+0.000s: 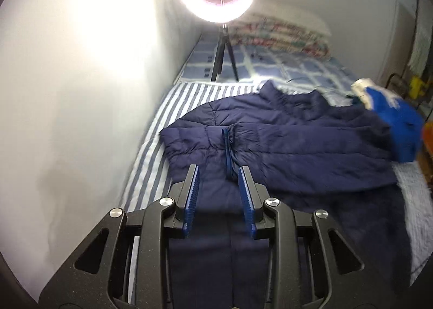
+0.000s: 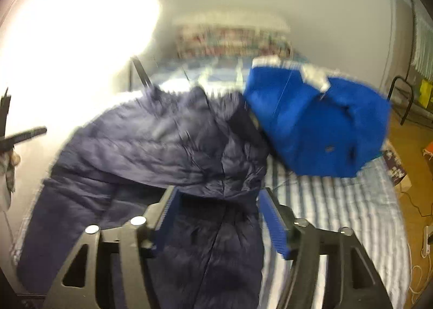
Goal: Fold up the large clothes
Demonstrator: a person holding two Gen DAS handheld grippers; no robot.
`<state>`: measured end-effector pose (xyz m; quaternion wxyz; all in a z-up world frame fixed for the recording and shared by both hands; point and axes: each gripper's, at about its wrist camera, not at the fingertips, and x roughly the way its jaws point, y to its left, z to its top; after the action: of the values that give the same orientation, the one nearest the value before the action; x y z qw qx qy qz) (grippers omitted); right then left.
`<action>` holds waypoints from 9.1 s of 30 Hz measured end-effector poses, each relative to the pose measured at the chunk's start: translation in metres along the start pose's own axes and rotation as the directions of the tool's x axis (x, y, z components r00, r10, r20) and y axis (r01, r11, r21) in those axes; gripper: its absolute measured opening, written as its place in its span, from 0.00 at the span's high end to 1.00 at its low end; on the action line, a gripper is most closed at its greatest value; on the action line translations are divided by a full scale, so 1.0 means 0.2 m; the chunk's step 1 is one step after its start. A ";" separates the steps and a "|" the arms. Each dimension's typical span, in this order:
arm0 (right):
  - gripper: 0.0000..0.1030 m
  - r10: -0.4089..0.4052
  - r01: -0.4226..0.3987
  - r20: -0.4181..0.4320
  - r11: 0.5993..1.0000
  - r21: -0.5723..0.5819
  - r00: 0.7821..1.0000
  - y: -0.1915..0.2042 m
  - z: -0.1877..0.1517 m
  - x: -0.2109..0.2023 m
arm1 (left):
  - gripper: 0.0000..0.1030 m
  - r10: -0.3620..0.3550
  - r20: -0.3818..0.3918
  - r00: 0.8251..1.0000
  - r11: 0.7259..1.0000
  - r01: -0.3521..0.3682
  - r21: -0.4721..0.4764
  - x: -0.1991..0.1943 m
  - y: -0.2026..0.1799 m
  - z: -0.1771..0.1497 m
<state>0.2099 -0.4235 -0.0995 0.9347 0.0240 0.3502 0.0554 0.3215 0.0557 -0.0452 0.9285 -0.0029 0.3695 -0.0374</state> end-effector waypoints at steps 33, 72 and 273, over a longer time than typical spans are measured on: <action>0.24 0.159 -0.086 -0.275 0.962 0.258 0.948 -0.16 -1.28 -0.74 | 0.47 -0.199 -0.397 0.896 0.964 0.107 -0.242 -0.55 0.55 -1.52; 1.00 0.288 -0.260 -0.013 0.881 0.395 0.958 -0.11 -0.59 -0.92 | 0.97 -0.242 -0.016 0.970 0.935 0.229 -0.271 -0.77 0.39 -0.58; 0.41 -0.066 0.128 -0.204 0.942 0.311 0.977 0.02 0.13 0.43 | 0.75 -0.201 -0.134 0.970 0.956 0.224 0.188 0.96 -0.46 0.32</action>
<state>0.2920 -0.4096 -0.1362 0.8820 0.1537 0.4431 -0.0469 0.4983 -0.0514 -0.1262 0.8921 0.0537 0.4134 -0.1744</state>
